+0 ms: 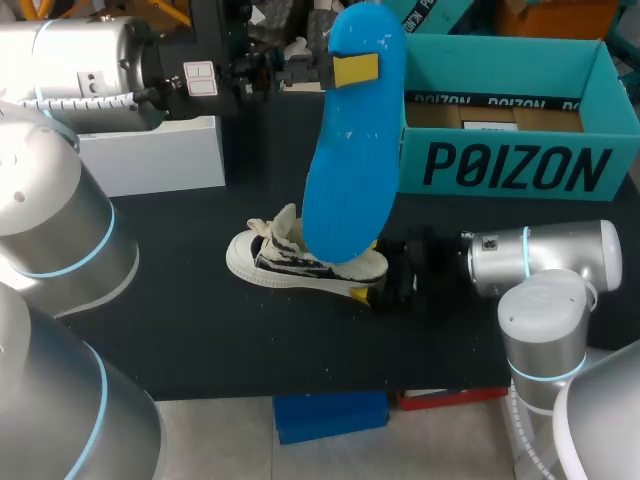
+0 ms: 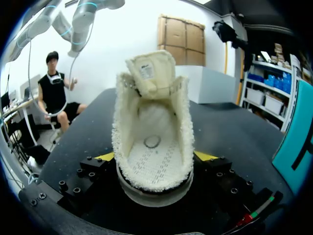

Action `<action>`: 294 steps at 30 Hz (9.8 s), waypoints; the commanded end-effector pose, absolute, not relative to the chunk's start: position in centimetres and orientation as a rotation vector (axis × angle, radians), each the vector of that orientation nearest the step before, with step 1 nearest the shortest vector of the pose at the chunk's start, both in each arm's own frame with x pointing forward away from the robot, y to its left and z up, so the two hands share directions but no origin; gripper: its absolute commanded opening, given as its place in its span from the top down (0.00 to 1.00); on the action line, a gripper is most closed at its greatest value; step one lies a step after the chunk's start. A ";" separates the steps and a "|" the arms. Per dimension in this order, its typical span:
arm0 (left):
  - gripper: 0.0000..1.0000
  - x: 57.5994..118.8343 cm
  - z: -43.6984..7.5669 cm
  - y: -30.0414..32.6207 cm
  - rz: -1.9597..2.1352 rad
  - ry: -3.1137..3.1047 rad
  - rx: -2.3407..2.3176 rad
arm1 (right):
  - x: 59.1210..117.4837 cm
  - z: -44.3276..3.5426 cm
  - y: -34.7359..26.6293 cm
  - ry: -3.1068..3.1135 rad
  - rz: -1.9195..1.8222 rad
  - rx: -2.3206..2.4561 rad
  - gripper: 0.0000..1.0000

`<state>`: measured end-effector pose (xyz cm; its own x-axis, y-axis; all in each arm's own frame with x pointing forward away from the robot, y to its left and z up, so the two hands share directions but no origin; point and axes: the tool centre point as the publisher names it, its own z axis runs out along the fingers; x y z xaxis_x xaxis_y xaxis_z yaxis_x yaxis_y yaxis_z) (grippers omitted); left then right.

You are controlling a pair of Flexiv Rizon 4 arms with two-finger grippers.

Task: Take the shoe out of the shoebox, open the shoe tongue, remove and reinsert the insole, then place the shoe into the shoebox

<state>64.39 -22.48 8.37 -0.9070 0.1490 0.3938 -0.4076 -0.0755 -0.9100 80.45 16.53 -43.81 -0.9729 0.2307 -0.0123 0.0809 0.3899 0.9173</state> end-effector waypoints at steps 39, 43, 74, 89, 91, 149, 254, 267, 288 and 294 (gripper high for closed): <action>1.00 62.1 10.8 -23.1 2.034 -1.840 0.329 | 80.5 -43.0 15.5 2.587 1.532 0.277 0.00; 1.00 62.1 10.8 -23.1 2.034 -1.840 0.329 | 80.3 -42.2 14.7 2.656 1.439 0.286 0.00; 1.00 62.1 10.8 -23.1 2.034 -1.840 0.329 | 81.4 -38.4 14.4 3.085 0.225 0.257 0.00; 1.00 62.1 10.8 -23.1 2.034 -1.840 0.329 | 81.4 -38.8 15.7 3.078 -0.086 0.215 0.00; 1.00 62.1 10.8 -23.1 2.034 -1.840 0.329 | 81.3 -38.9 15.8 3.079 -0.106 0.215 0.00; 1.00 62.1 10.8 -23.1 2.034 -1.840 0.329 | 80.2 -39.9 14.2 3.014 0.462 0.368 0.00; 1.00 62.1 10.8 -23.1 2.034 -1.840 0.329 | 83.0 -37.1 18.0 3.062 0.002 0.215 0.20; 1.00 62.1 10.8 -23.1 2.034 -1.840 0.329 | 84.6 -37.9 20.1 3.081 -0.063 0.201 0.34; 1.00 62.1 10.8 -23.1 2.034 -1.840 0.329 | 85.0 -39.8 20.8 3.130 -0.011 0.273 0.51; 1.00 62.1 10.8 -23.1 2.034 -1.840 0.329 | 84.5 -40.5 20.9 3.143 0.014 0.297 0.54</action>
<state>62.15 -23.00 10.78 -0.9020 0.1227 0.4139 -0.4242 -0.0742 -0.9025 84.54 20.90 -39.97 -0.9823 0.1868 0.0136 0.1868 0.9824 0.0008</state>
